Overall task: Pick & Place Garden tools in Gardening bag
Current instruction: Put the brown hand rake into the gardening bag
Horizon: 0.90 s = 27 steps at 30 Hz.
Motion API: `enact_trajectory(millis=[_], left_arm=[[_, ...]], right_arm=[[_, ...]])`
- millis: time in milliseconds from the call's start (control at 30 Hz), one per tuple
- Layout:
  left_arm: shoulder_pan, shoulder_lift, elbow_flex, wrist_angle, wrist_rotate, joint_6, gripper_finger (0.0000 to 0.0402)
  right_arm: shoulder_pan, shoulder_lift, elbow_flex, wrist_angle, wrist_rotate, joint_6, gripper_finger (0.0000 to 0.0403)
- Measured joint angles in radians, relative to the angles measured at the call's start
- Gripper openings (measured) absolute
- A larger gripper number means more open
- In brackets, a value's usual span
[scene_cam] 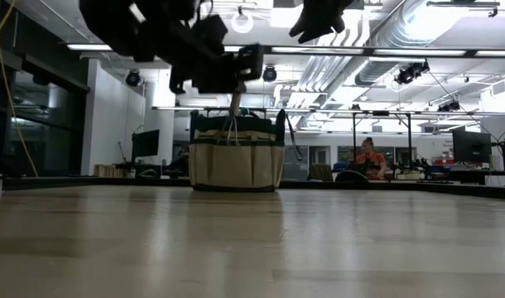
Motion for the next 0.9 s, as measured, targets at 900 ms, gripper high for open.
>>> enact_trajectory(millis=[900], left_arm=[[0.124, 0.036, 0.0, 0.208, 0.004, 0.095, 0.0062]], right_arm=[[-0.067, 0.0, 0.0, 0.0, -0.031, -0.137, 0.0258]])
